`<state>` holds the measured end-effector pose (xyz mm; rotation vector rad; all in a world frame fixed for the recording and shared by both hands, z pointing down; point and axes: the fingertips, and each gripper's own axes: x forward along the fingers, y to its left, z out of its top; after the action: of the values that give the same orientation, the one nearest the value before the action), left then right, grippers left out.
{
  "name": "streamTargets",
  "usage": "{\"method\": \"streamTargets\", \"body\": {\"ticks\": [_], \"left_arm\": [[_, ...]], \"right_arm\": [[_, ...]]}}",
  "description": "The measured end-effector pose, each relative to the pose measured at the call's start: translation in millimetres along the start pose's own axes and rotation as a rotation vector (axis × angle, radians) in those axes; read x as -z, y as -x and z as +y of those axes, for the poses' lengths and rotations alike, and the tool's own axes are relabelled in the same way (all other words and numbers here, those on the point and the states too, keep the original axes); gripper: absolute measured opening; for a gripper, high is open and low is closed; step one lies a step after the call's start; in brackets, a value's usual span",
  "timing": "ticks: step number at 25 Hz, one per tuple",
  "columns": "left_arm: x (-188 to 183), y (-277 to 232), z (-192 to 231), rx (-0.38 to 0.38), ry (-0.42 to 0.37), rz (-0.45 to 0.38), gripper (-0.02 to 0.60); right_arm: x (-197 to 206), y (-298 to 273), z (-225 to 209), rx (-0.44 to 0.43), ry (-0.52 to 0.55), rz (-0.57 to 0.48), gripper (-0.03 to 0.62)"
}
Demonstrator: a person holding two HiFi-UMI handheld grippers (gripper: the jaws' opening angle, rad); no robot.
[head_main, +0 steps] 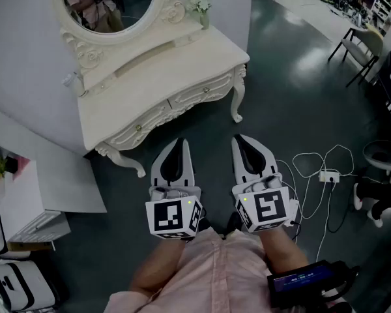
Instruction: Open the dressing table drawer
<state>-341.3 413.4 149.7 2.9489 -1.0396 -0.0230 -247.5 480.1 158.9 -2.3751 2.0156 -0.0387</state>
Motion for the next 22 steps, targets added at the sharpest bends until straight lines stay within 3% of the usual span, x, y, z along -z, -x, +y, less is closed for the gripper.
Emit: {"method": "streamTargets", "body": {"ticks": [11,22], "left_arm": [[5.1,-12.8,-27.5,0.001,-0.008,0.016,0.021],[20.2,-33.6,-63.5,-0.034,0.009,0.024,0.021]], "right_arm": [[3.3,6.2,-29.2,-0.007,-0.027,0.005,0.018],[12.5,5.1,-69.1,-0.077,-0.055,0.01,0.02]]}}
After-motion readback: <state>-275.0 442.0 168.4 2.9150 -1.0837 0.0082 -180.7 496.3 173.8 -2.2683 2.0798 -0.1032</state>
